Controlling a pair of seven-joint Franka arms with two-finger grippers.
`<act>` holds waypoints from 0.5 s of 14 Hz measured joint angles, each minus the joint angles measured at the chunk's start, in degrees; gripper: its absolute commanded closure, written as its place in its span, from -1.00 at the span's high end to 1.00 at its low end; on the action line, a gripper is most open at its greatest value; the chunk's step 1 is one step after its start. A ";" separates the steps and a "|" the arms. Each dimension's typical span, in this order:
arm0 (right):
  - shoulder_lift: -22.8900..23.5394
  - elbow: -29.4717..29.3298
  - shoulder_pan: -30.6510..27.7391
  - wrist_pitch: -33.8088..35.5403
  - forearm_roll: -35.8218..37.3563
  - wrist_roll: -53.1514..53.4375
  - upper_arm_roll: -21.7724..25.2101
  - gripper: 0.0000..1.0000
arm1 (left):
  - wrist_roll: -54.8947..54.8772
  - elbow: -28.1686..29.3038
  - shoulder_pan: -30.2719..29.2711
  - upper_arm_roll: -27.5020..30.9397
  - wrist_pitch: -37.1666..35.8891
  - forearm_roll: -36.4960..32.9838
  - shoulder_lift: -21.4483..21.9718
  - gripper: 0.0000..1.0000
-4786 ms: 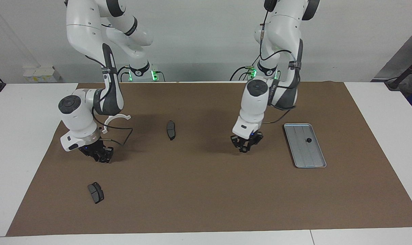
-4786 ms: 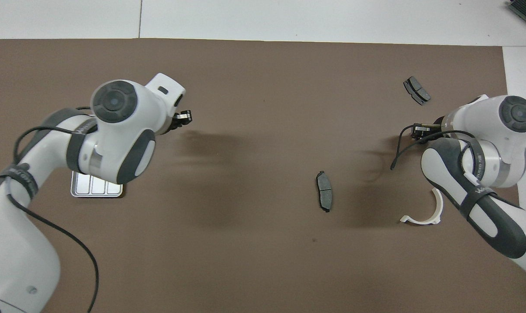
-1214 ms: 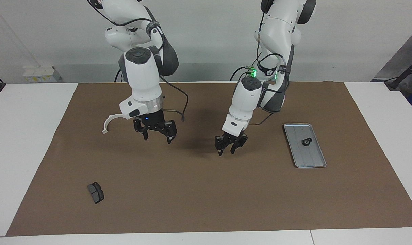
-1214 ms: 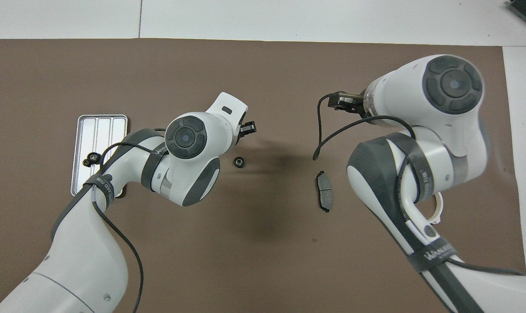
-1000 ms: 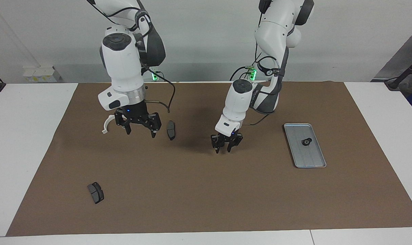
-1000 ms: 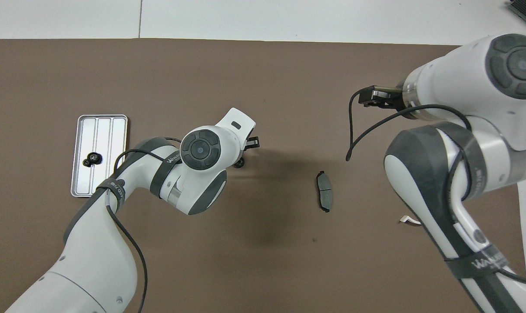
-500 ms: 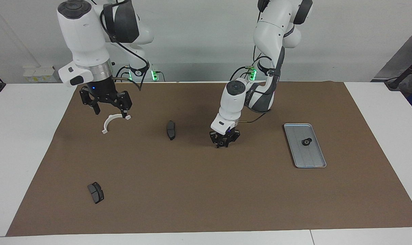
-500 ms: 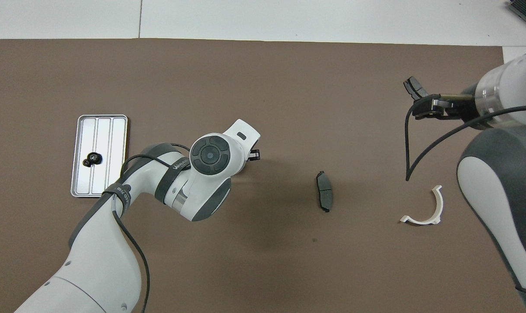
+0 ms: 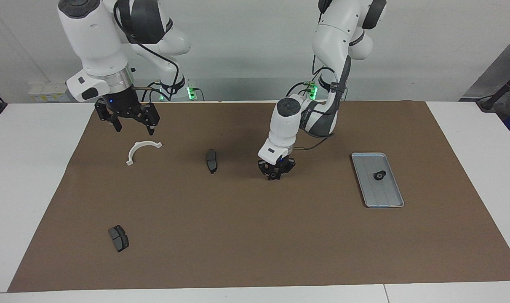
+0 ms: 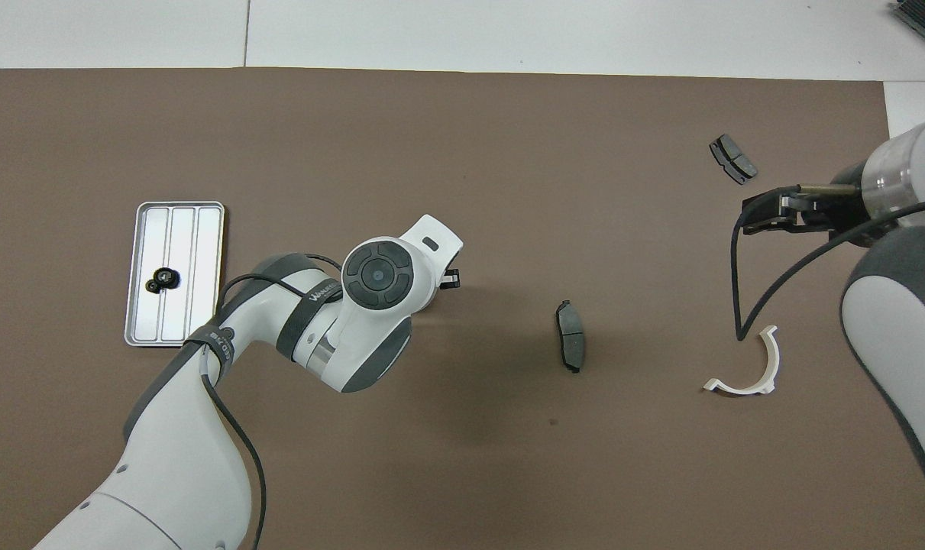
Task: Pick bearing gear from pile to tray
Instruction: 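Lower the bearing onto the silver tray beside the first and open the left gripper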
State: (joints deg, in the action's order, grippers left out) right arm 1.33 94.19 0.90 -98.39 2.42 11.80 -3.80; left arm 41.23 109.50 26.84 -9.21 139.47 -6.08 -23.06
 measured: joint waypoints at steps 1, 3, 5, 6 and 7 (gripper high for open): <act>0.00 0.11 -0.28 0.08 -0.03 -0.60 0.00 1.00 | 0.00 -1.12 -0.11 0.31 -1.79 0.00 0.03 -0.98; -0.10 0.16 -0.31 2.11 -0.06 -0.88 -0.11 1.00 | -0.12 -6.26 -1.95 1.34 -7.84 0.00 0.25 -1.00; -0.49 0.16 -0.30 3.97 -0.09 -0.88 -0.20 1.00 | -3.75 -10.86 -8.01 1.45 -12.55 0.03 1.11 -1.00; -0.83 0.25 -0.28 4.35 -0.11 -0.88 -0.20 1.00 | -7.02 -11.82 -11.69 1.43 -14.02 0.46 1.91 -1.00; -1.24 0.49 -0.22 4.61 -0.14 -0.88 -0.23 1.00 | -11.24 -12.19 -15.27 1.45 -15.35 1.64 2.79 -1.00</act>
State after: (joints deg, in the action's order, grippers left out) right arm 0.09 94.68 0.69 -93.77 2.28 10.92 -4.03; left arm 29.99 97.31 11.58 -7.76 124.13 -4.44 -20.27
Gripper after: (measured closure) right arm 0.000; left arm 0.648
